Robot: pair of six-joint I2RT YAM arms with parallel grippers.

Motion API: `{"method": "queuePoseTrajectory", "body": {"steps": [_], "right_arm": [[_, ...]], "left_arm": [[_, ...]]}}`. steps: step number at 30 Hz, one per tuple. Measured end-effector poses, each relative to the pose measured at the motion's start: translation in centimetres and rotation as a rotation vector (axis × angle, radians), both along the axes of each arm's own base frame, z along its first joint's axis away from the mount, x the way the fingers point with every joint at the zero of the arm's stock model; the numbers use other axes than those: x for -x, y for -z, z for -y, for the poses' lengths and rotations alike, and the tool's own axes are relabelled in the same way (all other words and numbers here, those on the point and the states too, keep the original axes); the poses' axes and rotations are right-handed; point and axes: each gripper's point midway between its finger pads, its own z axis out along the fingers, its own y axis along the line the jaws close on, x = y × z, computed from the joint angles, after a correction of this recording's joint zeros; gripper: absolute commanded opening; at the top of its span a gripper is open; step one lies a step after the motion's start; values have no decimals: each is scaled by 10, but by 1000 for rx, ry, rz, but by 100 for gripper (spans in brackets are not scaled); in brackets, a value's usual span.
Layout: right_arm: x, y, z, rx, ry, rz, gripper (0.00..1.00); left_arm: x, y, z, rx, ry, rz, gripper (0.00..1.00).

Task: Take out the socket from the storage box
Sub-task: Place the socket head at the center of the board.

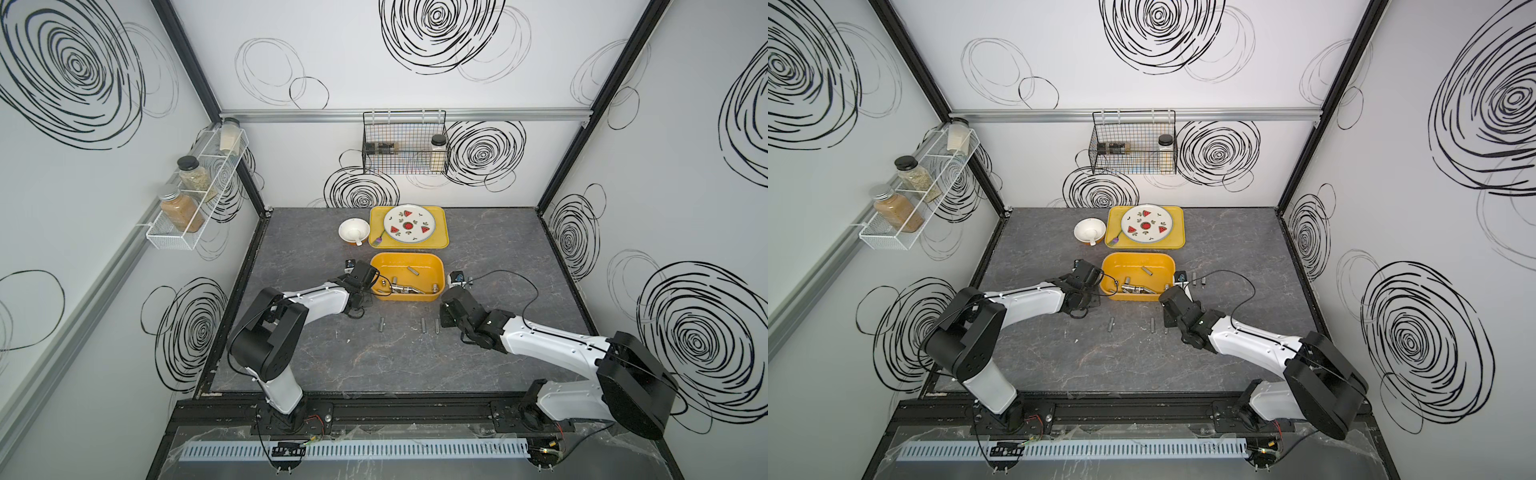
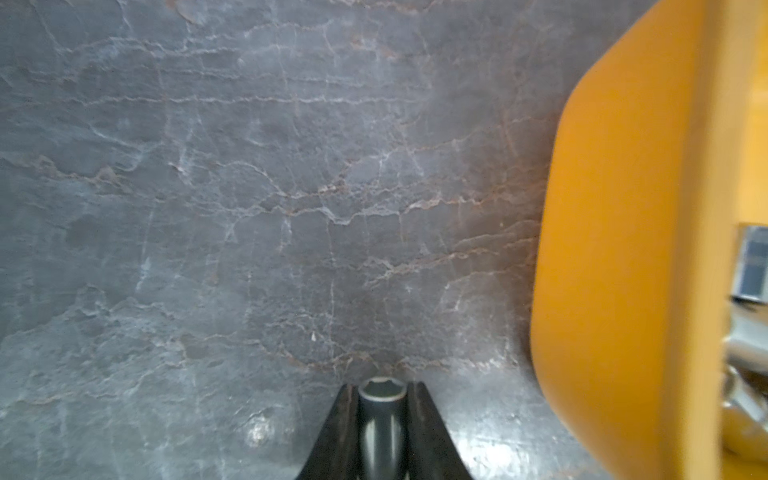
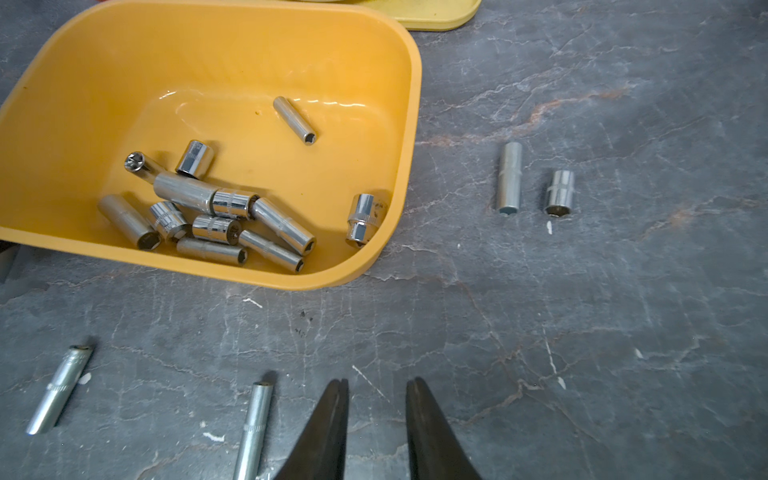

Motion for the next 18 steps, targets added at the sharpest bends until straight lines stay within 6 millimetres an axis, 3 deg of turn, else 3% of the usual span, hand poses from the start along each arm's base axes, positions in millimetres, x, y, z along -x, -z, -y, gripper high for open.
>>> {"method": "queuePoseTrajectory", "body": {"steps": [7,18], "right_arm": [[0,2,0,2,-2,-6,29],[1,10,0,19,-5,-26,28]], "left_arm": [[-2,2,2,11,5,2,40],[-3,2,2,16,5,13,43]]}}
